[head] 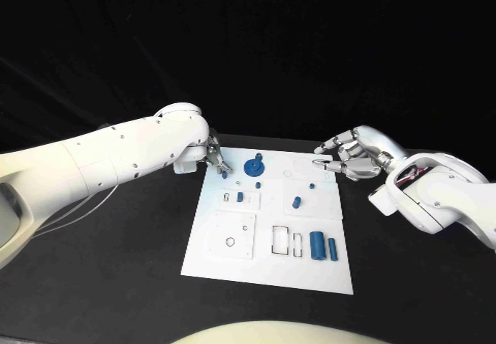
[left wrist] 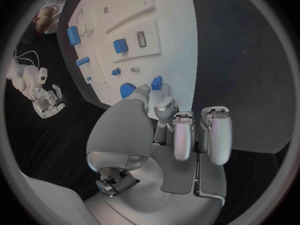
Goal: Assemble the parts on the task board
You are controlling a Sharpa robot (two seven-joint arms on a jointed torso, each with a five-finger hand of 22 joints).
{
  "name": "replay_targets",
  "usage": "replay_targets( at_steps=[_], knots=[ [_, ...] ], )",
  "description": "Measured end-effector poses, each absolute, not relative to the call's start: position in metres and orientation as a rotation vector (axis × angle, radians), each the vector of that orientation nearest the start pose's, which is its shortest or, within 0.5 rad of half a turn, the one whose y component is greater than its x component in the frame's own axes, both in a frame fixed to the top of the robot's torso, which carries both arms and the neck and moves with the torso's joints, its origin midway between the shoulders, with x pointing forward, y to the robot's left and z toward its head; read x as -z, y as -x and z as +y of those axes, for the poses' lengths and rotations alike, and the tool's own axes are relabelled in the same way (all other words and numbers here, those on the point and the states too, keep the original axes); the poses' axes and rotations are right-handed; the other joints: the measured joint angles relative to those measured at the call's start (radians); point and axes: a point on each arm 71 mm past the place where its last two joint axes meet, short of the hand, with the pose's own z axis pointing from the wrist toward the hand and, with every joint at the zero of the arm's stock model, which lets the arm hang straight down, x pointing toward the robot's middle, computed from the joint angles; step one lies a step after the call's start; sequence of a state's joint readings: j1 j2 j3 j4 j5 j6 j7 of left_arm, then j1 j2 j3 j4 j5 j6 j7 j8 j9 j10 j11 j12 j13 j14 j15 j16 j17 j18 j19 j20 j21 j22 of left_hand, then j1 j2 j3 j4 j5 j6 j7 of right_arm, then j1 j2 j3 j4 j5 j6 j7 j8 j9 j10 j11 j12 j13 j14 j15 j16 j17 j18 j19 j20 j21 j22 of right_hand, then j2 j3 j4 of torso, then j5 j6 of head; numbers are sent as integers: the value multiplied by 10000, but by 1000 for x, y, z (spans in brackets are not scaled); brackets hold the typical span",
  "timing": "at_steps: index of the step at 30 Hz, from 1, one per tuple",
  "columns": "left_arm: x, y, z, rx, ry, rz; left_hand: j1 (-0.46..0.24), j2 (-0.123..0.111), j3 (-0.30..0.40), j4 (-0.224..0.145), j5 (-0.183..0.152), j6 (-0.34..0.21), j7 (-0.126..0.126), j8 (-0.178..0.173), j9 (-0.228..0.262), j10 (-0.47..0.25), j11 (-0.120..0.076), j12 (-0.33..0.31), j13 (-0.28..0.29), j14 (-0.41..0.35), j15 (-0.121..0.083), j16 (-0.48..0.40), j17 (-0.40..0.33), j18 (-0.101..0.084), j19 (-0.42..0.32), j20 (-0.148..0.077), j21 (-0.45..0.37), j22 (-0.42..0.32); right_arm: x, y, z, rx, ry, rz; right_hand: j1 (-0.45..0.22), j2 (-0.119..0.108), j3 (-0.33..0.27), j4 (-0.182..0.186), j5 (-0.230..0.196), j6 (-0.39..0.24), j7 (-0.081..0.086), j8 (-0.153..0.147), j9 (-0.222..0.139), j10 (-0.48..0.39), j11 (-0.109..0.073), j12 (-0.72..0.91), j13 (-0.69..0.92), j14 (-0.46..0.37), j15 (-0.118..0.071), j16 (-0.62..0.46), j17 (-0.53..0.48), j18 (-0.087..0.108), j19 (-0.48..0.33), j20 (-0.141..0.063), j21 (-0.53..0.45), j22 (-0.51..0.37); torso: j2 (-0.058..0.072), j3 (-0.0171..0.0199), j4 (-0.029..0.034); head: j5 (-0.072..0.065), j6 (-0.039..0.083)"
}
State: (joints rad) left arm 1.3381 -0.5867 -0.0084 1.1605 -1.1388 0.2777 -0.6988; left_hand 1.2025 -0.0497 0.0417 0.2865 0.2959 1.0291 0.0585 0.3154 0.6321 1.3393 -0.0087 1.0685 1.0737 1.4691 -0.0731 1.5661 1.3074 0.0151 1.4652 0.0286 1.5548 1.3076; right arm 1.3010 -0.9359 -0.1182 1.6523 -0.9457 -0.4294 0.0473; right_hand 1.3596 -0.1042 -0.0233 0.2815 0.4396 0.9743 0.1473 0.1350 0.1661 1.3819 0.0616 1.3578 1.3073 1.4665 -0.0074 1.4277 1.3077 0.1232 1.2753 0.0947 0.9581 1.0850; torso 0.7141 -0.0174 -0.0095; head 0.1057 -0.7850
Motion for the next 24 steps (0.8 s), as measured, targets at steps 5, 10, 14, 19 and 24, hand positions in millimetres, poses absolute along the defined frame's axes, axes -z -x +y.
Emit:
replay_targets(
  at_steps=[5,10,14,19,24],
  knots=[
    [170,-561,205,759,2240,22790,174,40,31,-23,0,0,0,-47,-56,0,0,0,-15,0,0,0,0,1,0,0,0,0,151,-468,-211,-9766,-2332,16220,0,0,0,0,0,0,0,0,0,0,0,0,1,0,0,0,-1,0,0,0,0,0,0,0,2,8,-10],
    [170,-561,204,794,2277,22821,498,190,254,-50,0,35,-35,-103,-135,-3,-3,0,-58,0,0,0,0,0,0,0,0,-1,152,-468,-211,-9769,-2331,16221,0,0,0,0,0,0,0,0,0,0,0,0,8,0,0,0,-1,0,0,0,0,0,0,0,2,10,-15],
    [171,-562,205,826,2344,22850,990,268,603,-123,0,34,-35,-180,-222,-54,-54,0,-124,0,0,0,0,0,0,0,0,-1,152,-468,-211,-9770,-2331,16221,0,0,0,0,0,0,0,0,9,0,0,0,8,0,0,0,-2,0,0,0,0,0,0,0,3,11,-22],
    [171,-562,205,895,2468,22894,1374,240,1092,-217,-1,33,-35,-300,-346,-54,-53,-81,-208,0,0,0,-1,1,0,0,0,-1,151,-468,-211,-9772,-2330,16223,0,0,0,0,0,0,0,0,8,0,0,0,7,0,0,0,-2,0,0,0,0,0,3,4,1,4,-43],
    [172,-563,205,957,2575,22951,1660,131,1731,-289,-8,12,-17,-389,-434,-90,-88,-150,-261,0,0,0,4,0,0,0,0,-1,151,-468,-211,-9770,-2331,16225,0,0,0,0,0,0,0,0,8,0,0,0,7,0,0,0,-2,-1,0,0,0,0,4,3,0,0,-57]
  ],
)
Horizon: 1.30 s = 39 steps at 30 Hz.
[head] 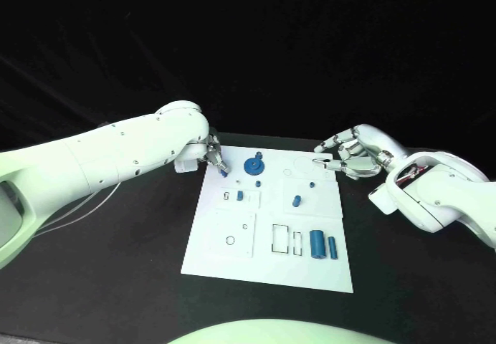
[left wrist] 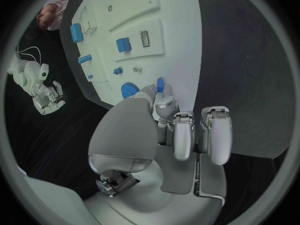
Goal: Assemble the parts on the task board
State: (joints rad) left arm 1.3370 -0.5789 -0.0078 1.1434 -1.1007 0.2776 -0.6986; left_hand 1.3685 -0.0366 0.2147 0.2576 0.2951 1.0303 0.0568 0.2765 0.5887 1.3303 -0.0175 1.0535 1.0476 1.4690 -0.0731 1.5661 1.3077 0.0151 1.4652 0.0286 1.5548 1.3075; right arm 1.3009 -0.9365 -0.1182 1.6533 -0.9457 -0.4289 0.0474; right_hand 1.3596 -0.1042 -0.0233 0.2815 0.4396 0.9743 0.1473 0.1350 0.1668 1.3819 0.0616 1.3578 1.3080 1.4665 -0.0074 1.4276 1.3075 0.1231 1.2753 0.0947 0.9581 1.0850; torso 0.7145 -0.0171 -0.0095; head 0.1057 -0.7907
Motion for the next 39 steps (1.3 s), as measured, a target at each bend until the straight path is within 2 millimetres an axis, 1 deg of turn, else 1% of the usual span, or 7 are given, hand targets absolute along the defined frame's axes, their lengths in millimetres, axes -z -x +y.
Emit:
replay_targets(
  at_steps=[7,10,16,19,25,33,39],
  knots=[
    [174,-563,206,1029,2700,23016,331,-311,1294,-24,53,1,110,-95,-47,-12,15,-42,-95,0,1,0,4,0,0,0,0,0,152,-468,-212,-9764,-2334,16229,0,0,0,0,0,0,0,0,0,0,0,0,-1,0,0,0,-1,0,0,0,0,0,-6,1,0,-5,-11],
    [175,-561,208,1090,2821,23057,231,-717,2054,343,78,22,161,128,100,-16,21,-43,-113,-1,1,0,3,1,0,0,0,0,152,-468,-212,-9759,-2336,16230,0,0,0,0,0,0,0,0,0,0,0,0,-1,0,0,0,-1,0,0,0,0,0,-12,3,0,-5,-11],
    [175,-557,216,1521,3351,23002,-286,-1233,3034,252,160,46,145,362,339,58,20,-43,-157,1,1,0,2,0,0,0,0,-1,152,-468,-212,-9751,-2340,16233,-42,42,0,0,0,0,0,40,-1,0,0,0,-2,0,0,0,-1,0,0,0,0,0,-17,3,12,23,12],
    [174,-552,219,1969,3808,22944,-561,-1416,3408,72,330,61,160,493,439,131,16,-43,-178,0,1,0,2,0,0,0,0,0,152,-468,-213,-9739,-2347,16234,-42,42,0,0,0,0,0,40,-1,0,0,0,-2,0,0,0,-1,-1,0,0,0,0,-23,2,12,40,15],
    [169,-538,220,3005,4638,22821,-1031,-1659,3862,-304,884,100,124,731,615,315,-60,25,-80,-2,-1,0,1,0,0,0,49,-1,152,-468,-213,-9721,-2356,16238,-42,42,0,0,0,0,0,40,-3,0,0,0,-3,0,0,0,-2,0,0,0,0,0,-35,9,26,70,15],
    [166,-522,215,3681,4966,22490,-1379,-1847,3986,-429,1606,153,71,934,799,398,-107,-191,-341,-21,-51,0,1,-1,1,-74,119,-1,152,-468,-213,-9718,-2357,16244,-41,41,0,0,0,0,0,40,-4,0,0,0,-4,0,0,0,7,0,0,0,0,0,-43,14,41,107,-37],
    [171,-510,215,3623,4708,22213,-1460,-1929,4013,-523,1714,189,34,981,829,400,-107,-275,-471,-18,-91,0,0,-1,1,-73,119,-1,152,-468,-214,-9715,-2358,16248,-40,40,0,0,0,0,0,40,-4,0,0,0,-4,0,0,0,6,0,0,0,0,0,-48,13,48,146,-80]
  ],
)
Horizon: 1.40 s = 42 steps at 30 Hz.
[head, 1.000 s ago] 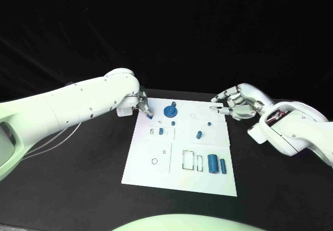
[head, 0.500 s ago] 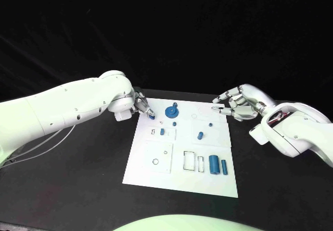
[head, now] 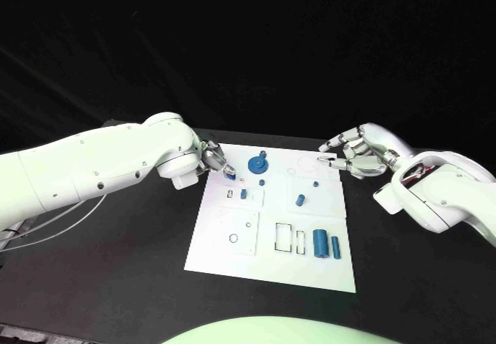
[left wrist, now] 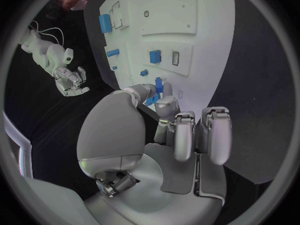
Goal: Assemble the parts on the task board
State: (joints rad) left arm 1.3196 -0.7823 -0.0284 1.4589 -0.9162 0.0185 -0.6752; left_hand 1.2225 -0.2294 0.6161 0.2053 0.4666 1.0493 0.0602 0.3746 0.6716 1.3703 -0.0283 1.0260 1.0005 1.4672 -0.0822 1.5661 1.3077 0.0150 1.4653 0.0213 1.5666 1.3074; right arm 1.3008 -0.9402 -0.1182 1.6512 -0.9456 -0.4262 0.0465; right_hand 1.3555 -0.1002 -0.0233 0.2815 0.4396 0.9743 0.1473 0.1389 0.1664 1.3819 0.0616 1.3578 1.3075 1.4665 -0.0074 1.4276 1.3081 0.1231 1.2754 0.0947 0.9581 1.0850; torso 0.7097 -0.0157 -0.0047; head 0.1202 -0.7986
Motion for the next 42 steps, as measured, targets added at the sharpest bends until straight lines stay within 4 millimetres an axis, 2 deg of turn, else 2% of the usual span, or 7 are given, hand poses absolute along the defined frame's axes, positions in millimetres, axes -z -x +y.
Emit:
replay_targets(
  at_steps=[15,22,42],
  knots=[
    [190,-491,211,3150,3495,21721,-66,-65,-44,-145,0,34,-34,66,61,51,-50,-95,-106,-15,-18,0,-1,0,0,0,0,0,153,-468,-214,-9713,-2374,16289,1,0,-29,29,41,0,0,0,9,0,0,0,-1,0,0,0,-2,0,0,0,-56,-17,6,-5,-13,59,-68],
    [194,-488,209,3086,3217,21612,-144,-143,23,-405,-1,34,-35,124,118,78,-76,-157,-177,-15,-18,0,-2,0,0,0,-1,-1,154,-468,-214,-9712,-2382,16300,1,-1,-28,28,41,0,0,0,8,0,0,0,-1,0,0,0,-3,0,0,0,-56,-17,12,-5,-18,71,-85],
    [200,-485,208,2876,2757,21569,-204,-202,10,-584,-50,70,-71,214,191,128,-89,-306,-353,-16,-17,0,-3,0,0,1,-1,-1,155,-468,-215,-9710,-2395,16313,-41,41,-28,28,40,0,0,0,6,0,0,0,-2,0,0,0,-5,1,0,0,-56,-17,11,1,-18,58,-106]
  ],
)
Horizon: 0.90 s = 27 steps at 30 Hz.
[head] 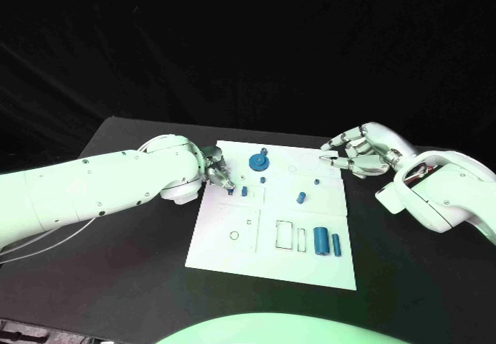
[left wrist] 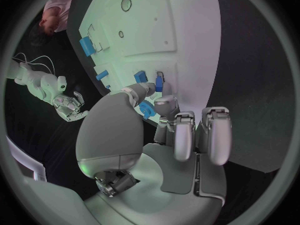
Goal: Assemble the parts on the task board
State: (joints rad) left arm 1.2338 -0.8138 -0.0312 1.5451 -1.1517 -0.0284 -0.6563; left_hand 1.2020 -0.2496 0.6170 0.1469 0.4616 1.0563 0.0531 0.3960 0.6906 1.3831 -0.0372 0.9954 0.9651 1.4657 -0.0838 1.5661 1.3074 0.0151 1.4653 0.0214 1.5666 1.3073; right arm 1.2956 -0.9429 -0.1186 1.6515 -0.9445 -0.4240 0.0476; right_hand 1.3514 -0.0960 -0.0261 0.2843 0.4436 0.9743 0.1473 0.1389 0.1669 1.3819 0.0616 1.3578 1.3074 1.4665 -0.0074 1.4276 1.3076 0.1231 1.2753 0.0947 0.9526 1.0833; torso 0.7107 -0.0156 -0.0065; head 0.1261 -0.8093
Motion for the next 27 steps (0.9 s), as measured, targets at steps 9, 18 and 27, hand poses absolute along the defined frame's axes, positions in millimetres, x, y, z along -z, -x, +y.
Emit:
replay_targets(
  at_steps=[9,18,27],
  knots=[
    [200,-484,207,2814,2546,21703,2,2,-26,-29,-1,0,0,0,4,-2,5,-94,-90,0,1,0,0,0,0,0,0,0,155,-467,-215,-9712,-2397,16317,-12,12,0,0,21,0,0,0,-1,0,0,0,-1,0,0,0,-1,0,0,0,0,0,-1,0,0,7,-17],
    [200,-483,207,2733,2407,21812,15,15,-24,-31,-11,0,-1,-7,19,10,20,-116,-147,-1,2,0,-1,0,0,0,0,8,155,-467,-216,-9708,-2403,16318,-12,12,0,0,38,0,0,0,-2,0,0,0,-1,0,0,0,-1,1,0,0,0,1,-1,0,1,-4,-53],
    [200,-483,207,2701,2359,21833,27,27,-3,-52,-38,0,-1,37,26,49,-16,-165,-167,-1,2,0,-1,0,0,1,-1,7,155,-467,-216,-9706,-2406,16320,-12,12,0,0,38,0,0,0,-3,0,0,0,-1,0,0,0,-2,0,0,0,0,1,-1,0,3,-7,-60]
  ],
)
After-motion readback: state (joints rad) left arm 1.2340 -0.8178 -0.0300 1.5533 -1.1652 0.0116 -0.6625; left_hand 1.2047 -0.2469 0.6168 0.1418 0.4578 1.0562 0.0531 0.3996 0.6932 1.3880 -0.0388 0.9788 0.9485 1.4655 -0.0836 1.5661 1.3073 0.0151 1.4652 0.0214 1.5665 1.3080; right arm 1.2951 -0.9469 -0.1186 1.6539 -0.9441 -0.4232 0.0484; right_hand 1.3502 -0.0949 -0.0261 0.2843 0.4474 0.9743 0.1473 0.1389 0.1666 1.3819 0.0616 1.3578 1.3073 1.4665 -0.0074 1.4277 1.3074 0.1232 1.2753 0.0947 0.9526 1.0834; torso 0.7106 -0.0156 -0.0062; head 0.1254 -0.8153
